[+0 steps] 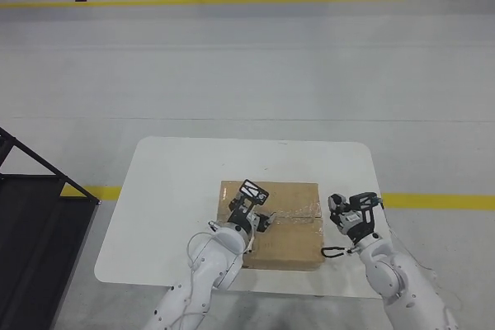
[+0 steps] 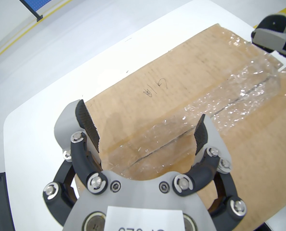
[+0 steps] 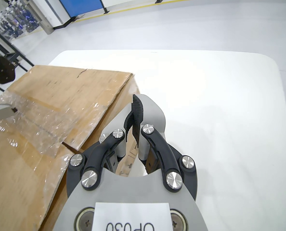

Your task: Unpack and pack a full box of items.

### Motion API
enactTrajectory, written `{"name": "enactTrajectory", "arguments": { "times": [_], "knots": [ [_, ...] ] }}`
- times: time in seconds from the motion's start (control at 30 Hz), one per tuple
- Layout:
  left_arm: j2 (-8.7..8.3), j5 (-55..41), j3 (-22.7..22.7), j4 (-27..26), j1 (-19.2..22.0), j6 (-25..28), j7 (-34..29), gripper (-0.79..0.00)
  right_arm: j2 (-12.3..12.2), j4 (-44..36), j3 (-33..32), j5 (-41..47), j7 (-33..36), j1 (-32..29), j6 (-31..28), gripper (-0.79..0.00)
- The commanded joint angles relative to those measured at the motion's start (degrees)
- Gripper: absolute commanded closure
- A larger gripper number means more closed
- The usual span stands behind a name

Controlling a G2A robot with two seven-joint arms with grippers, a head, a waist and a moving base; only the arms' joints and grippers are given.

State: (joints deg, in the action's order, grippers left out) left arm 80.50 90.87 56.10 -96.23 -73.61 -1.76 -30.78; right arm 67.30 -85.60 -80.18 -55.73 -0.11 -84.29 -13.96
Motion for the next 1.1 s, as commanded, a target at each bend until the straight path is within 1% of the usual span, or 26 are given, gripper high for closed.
{"name": "enactTrajectory", "arguments": {
  "times": [0.0,0.1,0.2,0.27,0.33,0.37,0.4,0.47,0.53,0.83,0.87,0.97,1.07],
  "knots": [
    [-0.16,-0.7,1.0,-1.8,-0.8,0.4,-0.8,-0.785,-0.1,-1.8,-1.7,1.3,-0.2,-0.8,1.7,0.0],
    [-0.43,-3.8,3.6,-4.9,-2.4,0.7,-2.7,-0.785,-0.3,-5.1,-3.7,1.3,-0.4,-1.8,2.2,0.0],
    [-0.69,-9.0,6.9,-8.0,-3.8,1.1,-5.5,-0.785,-0.4,-9.2,-4.8,1.3,-1.4,-3.0,0.9,0.0],
    [-0.87,-12.8,9.3,-9.8,-4.7,1.4,-7.2,-0.785,-0.5,-12.0,-5.2,0.4,-2.3,-3.8,-1.0,0.0],
    [-1.18,-15.4,11.8,-11.4,-5.5,2.5,-8.5,-0.785,-0.8,-14.2,-5.2,-1.4,-2.6,-4.3,-4.1,0.0],
    [-1.35,-15.6,12.8,-12.0,-6.0,2.9,-8.7,-0.489,-0.9,-14.9,-5.2,-2.8,-2.5,-4.5,-5.7,0.0],
    [-1.52,-15.9,13.8,-12.6,-6.7,3.3,-8.8,-0.009,-1.0,-15.5,-4.9,-4.3,-1.8,-4.6,-7.7,0.0],
    [-1.83,-16.5,15.5,-13.8,-7.9,4.4,-8.8,0.0,-1.3,-15.8,-4.8,-6.6,-1.1,-4.6,-10.2,0.0],
    [-2.11,-17.6,16.9,-15.0,-9.2,5.6,-8.9,0.0,-1.3,-15.7,-4.8,-6.7,-1.1,-4.5,-10.3,0.0],
    [-2.11,-17.6,16.9,-15.0,-9.2,5.6,-8.9,0.0,-1.3,-16.1,-4.5,-7.5,-0.8,-4.5,-10.5,0.0],
    [-2.11,-17.6,16.9,-15.0,-9.2,5.6,-8.9,0.0,-1.4,-16.5,-4.0,-9.3,-0.2,-4.4,-11.2,0.0],
    [-2.08,-17.7,16.2,-13.6,-9.2,5.5,-7.1,0.0,-1.3,-16.3,-1.4,-10.1,1.0,-4.1,-13.5,0.0],
    [-1.94,-18.2,14.8,-11.6,-8.0,5.5,-6.6,0.0,-1.0,-14.3,1.2,-9.8,2.3,-3.4,-13.6,0.0]
  ]
}}
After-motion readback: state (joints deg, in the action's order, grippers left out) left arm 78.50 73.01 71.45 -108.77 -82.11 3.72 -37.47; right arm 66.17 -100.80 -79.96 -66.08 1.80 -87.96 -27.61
